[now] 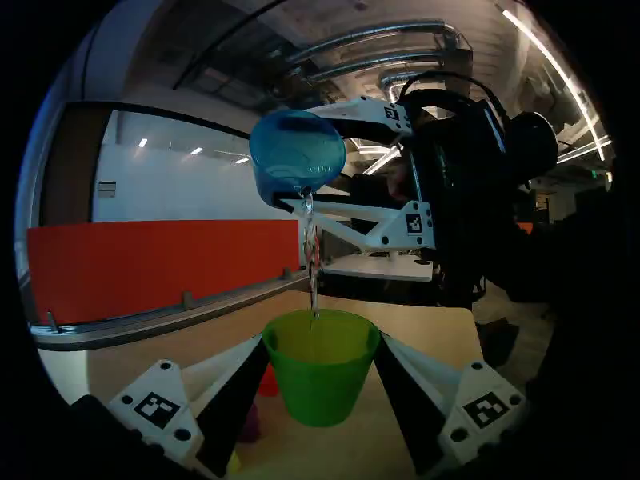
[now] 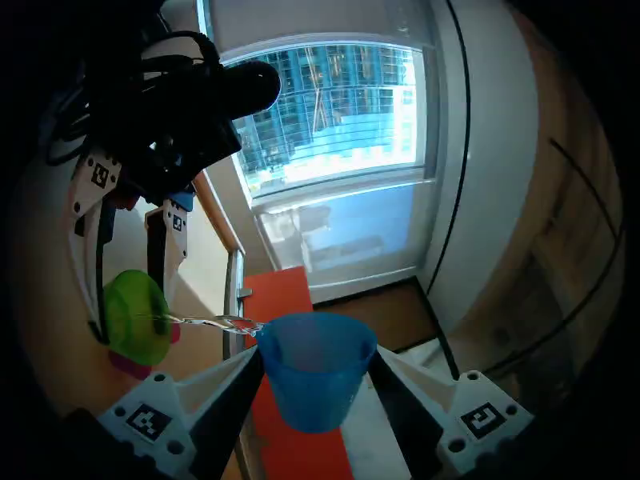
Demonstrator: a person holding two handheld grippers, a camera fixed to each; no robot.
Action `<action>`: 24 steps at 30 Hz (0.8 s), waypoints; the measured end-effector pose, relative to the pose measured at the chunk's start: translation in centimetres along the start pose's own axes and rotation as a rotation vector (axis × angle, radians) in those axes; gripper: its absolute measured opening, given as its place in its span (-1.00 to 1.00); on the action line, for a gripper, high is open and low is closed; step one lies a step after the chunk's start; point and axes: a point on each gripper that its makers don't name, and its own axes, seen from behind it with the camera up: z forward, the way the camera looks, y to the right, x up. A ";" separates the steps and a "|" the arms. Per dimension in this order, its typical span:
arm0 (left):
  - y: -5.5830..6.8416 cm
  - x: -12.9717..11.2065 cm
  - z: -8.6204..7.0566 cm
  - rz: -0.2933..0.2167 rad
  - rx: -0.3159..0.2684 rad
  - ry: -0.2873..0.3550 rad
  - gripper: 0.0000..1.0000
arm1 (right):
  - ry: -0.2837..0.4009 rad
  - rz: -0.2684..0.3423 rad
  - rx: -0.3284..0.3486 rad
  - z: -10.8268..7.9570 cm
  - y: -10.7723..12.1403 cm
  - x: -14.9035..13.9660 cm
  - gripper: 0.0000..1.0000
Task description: Pour water
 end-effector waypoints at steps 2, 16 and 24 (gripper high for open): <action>0.0 0.0 0.0 0.000 0.001 0.000 0.74 | -0.001 -0.011 -0.001 0.0 0.0 0.0 0.79; 0.0 0.3 0.2 -0.001 -0.002 0.003 0.74 | 0.001 -0.086 -0.014 0.1 0.7 0.3 0.78; 0.2 0.4 0.3 0.001 -0.004 0.001 0.74 | 0.004 -0.122 -0.020 -0.1 1.0 0.6 0.79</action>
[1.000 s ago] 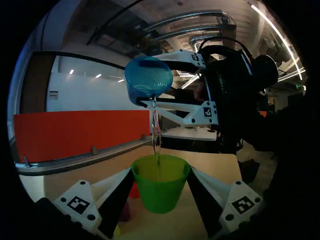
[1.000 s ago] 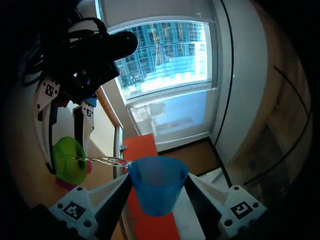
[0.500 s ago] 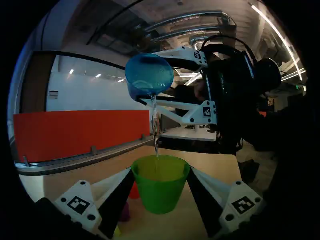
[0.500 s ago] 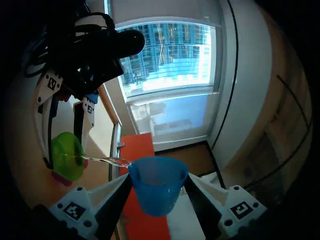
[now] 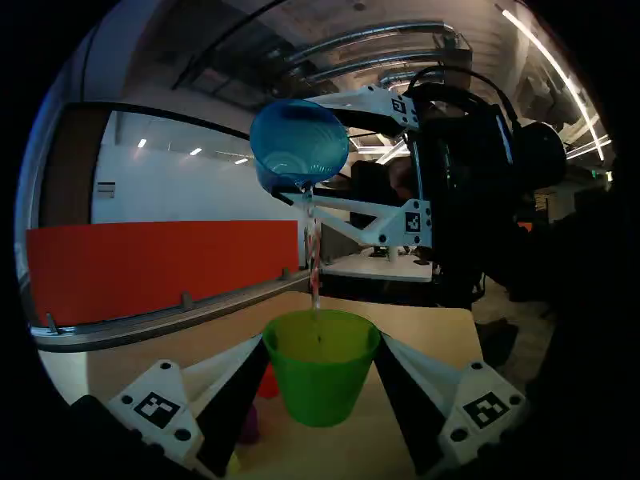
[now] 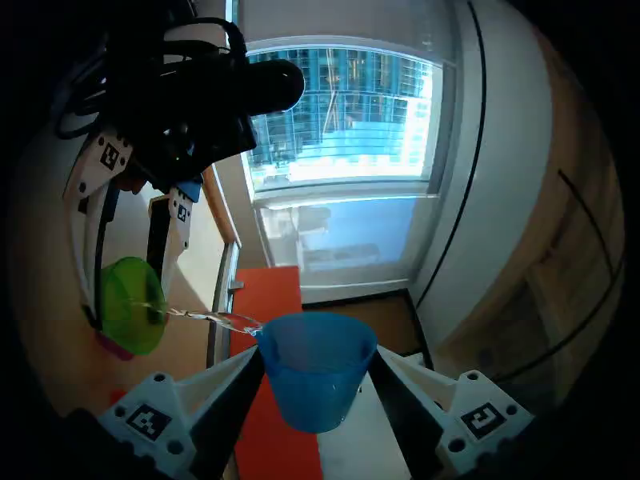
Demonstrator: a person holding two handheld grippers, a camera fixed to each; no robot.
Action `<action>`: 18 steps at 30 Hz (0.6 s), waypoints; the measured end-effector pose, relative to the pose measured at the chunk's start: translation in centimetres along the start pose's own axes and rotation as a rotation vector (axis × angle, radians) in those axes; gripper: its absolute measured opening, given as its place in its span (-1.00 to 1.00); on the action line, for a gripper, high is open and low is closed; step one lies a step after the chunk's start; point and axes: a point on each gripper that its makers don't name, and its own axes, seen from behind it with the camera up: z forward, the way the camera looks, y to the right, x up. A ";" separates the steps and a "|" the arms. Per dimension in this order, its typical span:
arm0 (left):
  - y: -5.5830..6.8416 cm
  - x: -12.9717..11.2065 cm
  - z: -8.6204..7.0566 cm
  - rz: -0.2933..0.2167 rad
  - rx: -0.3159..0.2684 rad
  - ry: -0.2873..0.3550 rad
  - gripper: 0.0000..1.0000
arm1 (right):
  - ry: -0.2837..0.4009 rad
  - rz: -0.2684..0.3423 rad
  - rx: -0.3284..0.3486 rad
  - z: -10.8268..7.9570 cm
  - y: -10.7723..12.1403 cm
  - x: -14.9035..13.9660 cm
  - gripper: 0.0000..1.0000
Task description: Pour water
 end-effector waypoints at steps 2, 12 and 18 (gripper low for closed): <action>0.0 0.0 0.0 0.000 -0.001 0.000 0.74 | -0.002 -0.011 -0.002 0.0 0.1 0.0 0.79; -0.1 -0.2 0.1 -0.001 -0.002 -0.001 0.74 | 0.000 -0.055 -0.007 -0.1 0.5 0.3 0.79; -0.1 0.0 0.2 -0.002 -0.004 0.001 0.74 | -0.003 -0.094 -0.010 -0.1 0.6 0.2 0.79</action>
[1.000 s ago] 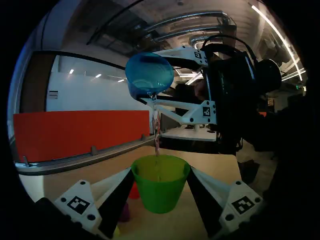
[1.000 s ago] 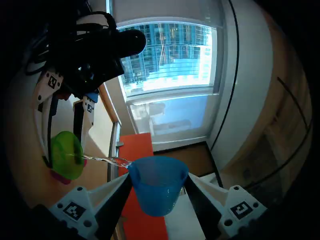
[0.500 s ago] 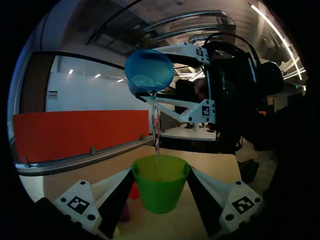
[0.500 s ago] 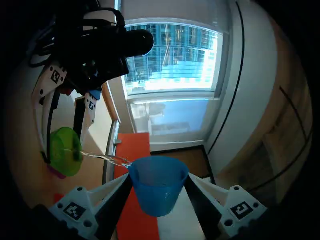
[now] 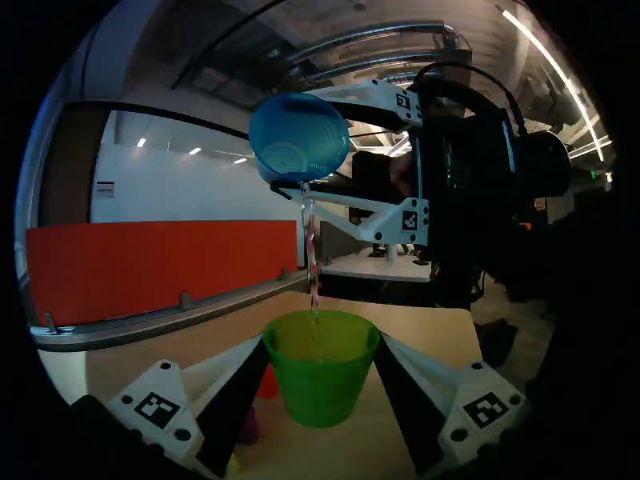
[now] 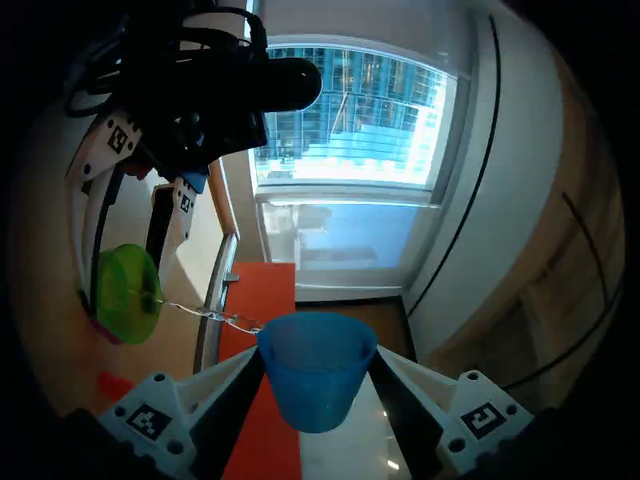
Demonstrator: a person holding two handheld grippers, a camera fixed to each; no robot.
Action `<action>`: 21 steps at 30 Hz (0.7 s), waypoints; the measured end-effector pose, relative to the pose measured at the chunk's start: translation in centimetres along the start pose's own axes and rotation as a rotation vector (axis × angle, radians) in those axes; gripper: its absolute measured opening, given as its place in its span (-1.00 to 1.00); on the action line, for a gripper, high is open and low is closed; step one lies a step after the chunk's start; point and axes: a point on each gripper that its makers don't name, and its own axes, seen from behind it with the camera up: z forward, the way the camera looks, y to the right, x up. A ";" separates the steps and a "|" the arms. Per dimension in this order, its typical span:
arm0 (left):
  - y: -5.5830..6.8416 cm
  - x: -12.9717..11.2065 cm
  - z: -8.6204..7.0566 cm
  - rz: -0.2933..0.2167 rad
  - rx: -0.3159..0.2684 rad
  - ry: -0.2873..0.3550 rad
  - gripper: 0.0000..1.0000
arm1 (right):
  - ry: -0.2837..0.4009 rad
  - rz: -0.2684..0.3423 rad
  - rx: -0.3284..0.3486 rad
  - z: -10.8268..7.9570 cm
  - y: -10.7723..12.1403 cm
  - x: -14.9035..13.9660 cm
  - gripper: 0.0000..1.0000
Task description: Pour water
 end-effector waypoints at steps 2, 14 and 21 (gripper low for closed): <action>0.0 0.0 0.0 -0.001 0.001 0.001 0.74 | 0.001 -0.011 -0.001 -0.1 0.0 0.1 0.79; 0.2 0.1 -0.1 -0.002 0.000 0.004 0.74 | 0.007 -0.084 -0.006 -0.4 0.0 0.3 0.79; 0.2 0.3 0.0 -0.004 0.001 0.007 0.74 | 0.021 -0.109 -0.003 -0.7 -0.3 0.9 0.79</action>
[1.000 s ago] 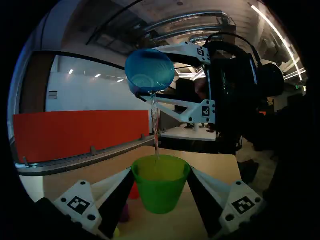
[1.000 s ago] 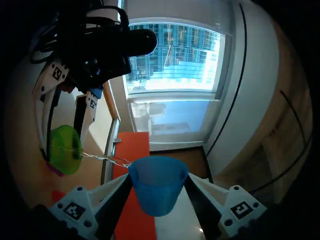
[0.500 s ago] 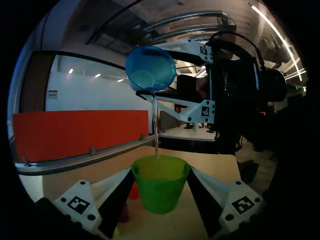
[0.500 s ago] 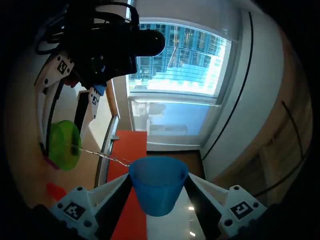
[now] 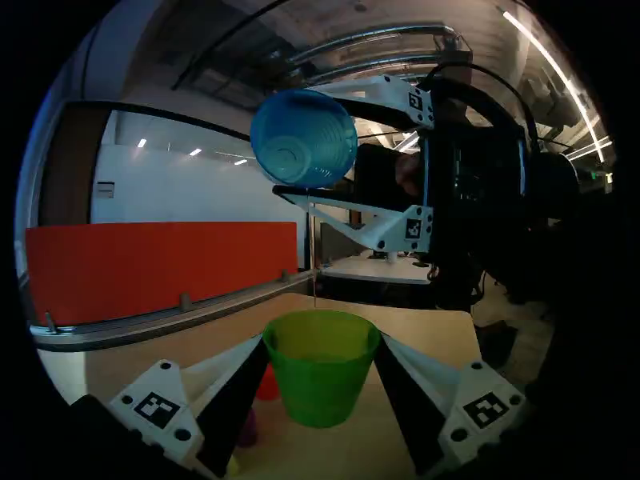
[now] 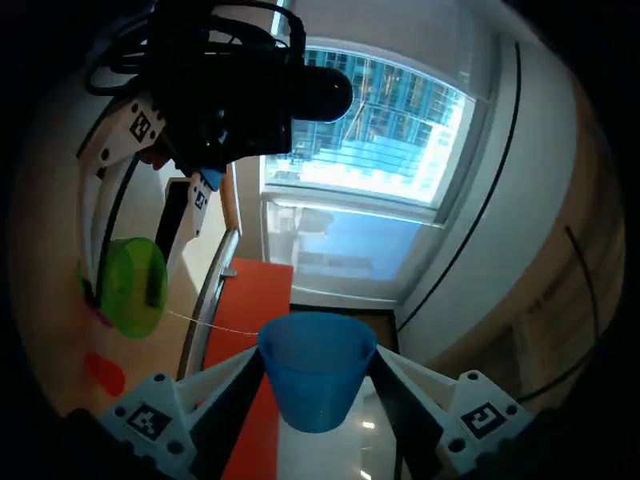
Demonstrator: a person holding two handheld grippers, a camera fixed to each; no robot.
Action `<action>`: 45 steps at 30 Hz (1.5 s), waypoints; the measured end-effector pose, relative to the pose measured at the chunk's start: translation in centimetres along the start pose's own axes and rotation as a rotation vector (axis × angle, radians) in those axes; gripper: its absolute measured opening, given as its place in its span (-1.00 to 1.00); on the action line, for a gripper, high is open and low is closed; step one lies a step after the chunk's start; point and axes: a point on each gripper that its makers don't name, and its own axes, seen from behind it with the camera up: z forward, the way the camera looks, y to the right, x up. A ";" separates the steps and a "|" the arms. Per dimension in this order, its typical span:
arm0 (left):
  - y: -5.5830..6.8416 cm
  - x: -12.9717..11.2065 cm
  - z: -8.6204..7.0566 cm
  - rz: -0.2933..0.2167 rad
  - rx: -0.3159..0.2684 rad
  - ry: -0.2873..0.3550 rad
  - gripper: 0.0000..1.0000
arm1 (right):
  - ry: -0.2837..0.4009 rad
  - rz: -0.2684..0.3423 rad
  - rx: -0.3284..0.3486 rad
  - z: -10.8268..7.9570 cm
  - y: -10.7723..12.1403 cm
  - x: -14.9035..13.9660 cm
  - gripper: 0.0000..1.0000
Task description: Pour water
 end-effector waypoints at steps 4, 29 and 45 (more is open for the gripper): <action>0.2 0.0 0.0 -0.001 -0.002 0.001 0.74 | 0.005 0.002 -0.003 0.0 0.0 0.3 0.79; -0.3 0.2 -0.3 0.011 -0.004 0.001 0.74 | 0.035 0.467 -0.013 0.0 0.2 -0.1 0.79; -0.5 0.7 -0.4 0.027 0.001 -0.003 0.74 | -0.006 0.975 0.025 -0.6 -2.2 -1.4 0.79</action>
